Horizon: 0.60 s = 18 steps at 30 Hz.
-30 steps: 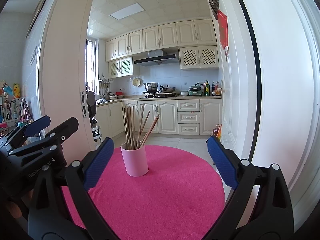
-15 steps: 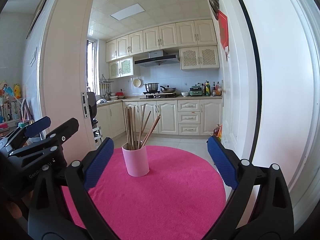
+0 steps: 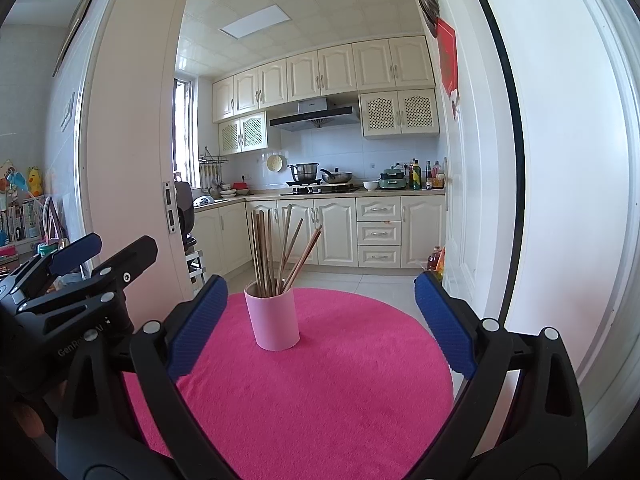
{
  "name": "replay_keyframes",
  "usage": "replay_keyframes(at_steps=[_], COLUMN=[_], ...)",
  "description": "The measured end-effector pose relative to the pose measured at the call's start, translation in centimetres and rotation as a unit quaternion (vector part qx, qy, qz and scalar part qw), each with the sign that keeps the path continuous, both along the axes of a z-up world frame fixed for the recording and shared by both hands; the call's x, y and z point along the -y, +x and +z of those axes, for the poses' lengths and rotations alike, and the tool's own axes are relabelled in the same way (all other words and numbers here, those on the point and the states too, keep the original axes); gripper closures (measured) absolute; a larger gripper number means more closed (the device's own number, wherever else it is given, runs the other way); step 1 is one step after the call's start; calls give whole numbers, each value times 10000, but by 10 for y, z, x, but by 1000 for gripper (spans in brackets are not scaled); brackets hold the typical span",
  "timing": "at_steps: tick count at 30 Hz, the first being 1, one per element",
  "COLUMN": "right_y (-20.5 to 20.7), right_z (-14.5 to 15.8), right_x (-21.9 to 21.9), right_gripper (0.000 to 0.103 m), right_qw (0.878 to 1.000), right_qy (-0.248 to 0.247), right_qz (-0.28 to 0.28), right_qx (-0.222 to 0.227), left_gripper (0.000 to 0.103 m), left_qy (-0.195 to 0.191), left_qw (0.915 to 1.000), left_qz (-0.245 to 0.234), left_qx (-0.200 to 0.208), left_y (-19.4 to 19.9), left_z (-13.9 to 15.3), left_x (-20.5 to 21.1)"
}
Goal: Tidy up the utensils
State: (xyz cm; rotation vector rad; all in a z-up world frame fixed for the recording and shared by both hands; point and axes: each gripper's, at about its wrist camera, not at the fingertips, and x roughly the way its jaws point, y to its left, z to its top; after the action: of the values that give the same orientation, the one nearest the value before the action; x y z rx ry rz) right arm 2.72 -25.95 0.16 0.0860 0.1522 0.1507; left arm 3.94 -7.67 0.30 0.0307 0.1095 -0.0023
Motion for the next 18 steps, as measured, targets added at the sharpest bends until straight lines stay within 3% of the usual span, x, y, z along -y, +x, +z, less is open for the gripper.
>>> replay_keyframes(at_steps=[18], right_y=[0], right_z=[-4], right_x=[-1], right_gripper=[10], right_qw=[10000], right_qy=[-2], right_qz=[31], right_qx=[-33], left_gripper=[26], left_qy=[12], left_qw=[10000], left_qz=[49], left_qx=[-27], left_y=[2], left_z=[-4], left_x=[1])
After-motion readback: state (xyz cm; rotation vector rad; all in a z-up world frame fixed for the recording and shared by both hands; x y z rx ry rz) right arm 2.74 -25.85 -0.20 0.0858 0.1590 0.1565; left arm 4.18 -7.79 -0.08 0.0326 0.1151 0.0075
